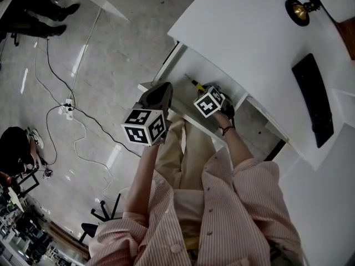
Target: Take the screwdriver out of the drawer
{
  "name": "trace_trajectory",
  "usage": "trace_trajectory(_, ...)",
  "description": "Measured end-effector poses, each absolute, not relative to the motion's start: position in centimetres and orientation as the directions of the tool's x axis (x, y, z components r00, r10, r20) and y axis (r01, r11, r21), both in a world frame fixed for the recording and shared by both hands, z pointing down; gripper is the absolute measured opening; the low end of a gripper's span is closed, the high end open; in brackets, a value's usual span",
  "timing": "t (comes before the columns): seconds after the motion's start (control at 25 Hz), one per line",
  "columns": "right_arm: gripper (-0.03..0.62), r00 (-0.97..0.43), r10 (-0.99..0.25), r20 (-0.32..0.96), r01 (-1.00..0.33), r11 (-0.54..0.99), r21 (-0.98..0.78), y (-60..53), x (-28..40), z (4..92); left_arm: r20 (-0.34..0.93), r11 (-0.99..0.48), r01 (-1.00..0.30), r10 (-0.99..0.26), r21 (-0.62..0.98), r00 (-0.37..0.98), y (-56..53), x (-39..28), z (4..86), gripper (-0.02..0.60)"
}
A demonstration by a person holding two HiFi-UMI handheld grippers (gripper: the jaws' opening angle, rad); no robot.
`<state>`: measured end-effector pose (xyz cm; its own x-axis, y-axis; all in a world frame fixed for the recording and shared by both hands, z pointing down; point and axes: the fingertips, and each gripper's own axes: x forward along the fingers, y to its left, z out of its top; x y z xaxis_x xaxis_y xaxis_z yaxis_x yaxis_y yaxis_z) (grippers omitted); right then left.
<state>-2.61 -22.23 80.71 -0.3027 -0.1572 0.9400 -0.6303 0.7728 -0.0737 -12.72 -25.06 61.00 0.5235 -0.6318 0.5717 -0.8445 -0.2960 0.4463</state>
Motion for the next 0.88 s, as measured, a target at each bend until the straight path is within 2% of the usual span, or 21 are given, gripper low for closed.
trace_trajectory(0.52, 0.080, -0.312, -0.172, 0.935, -0.635, 0.770, -0.070, -22.2, -2.3, 79.0, 0.570, -0.330, -0.842, -0.625, 0.426, 0.534, -24.8, -12.5, 60.4, -0.002)
trace_trajectory(0.88, 0.080, -0.430, -0.208, 0.879, -0.634, 0.763, -0.129, -22.8, -3.1, 74.9, 0.552, -0.371, -0.834, -0.626, 0.409, 0.550, -24.8, -12.7, 58.9, -0.002)
